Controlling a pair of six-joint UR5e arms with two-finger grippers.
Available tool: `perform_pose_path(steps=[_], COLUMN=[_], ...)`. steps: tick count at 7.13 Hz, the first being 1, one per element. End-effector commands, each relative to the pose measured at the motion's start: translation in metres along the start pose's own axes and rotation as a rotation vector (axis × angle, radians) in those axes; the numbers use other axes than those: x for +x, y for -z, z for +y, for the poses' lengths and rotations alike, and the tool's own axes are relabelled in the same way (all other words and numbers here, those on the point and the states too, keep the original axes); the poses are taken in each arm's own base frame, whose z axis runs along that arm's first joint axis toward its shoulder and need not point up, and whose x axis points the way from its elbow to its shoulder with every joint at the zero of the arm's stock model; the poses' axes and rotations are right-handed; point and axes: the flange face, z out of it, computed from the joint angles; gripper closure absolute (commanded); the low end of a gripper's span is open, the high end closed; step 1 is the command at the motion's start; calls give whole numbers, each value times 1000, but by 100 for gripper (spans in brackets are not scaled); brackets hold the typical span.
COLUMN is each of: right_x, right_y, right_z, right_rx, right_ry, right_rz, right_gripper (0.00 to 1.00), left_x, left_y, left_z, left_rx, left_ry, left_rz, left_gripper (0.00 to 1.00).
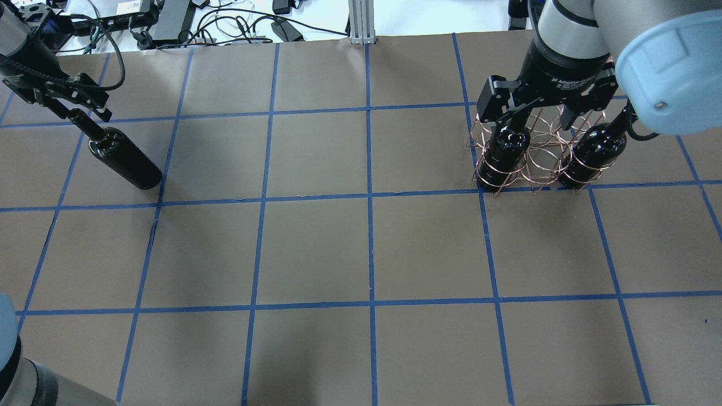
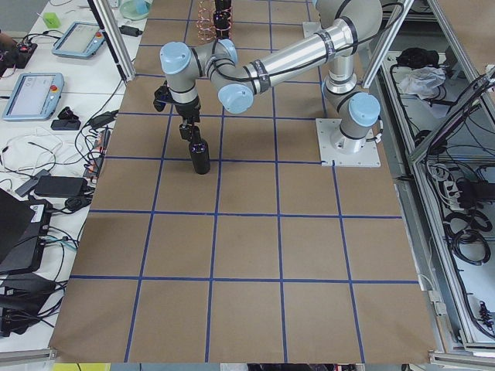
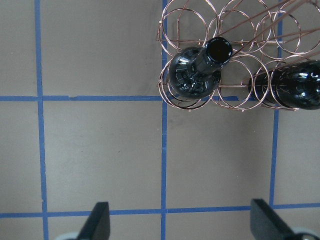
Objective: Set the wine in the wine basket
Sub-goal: 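Close the left gripper on the bottle neck and tilt it upright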
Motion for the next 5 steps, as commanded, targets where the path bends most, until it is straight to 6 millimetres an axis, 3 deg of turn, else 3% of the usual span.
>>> perform_pose_path(steps=[1, 4, 5], right_x=[0, 0, 0], right_y=[-1, -1, -1], right_z=[0, 0, 0], right_rx=[-3, -3, -3], right_ry=[0, 0, 0], right_rz=[0, 0, 0], right_gripper=[0, 0, 0], left_x=[0, -1, -3], left_y=[-5, -9, -11], left_z=[0, 2, 3], left_rx=[-9, -25, -39], left_ry=[0, -21, -20], left_rz=[3, -8, -24], left_gripper=[25, 29, 40])
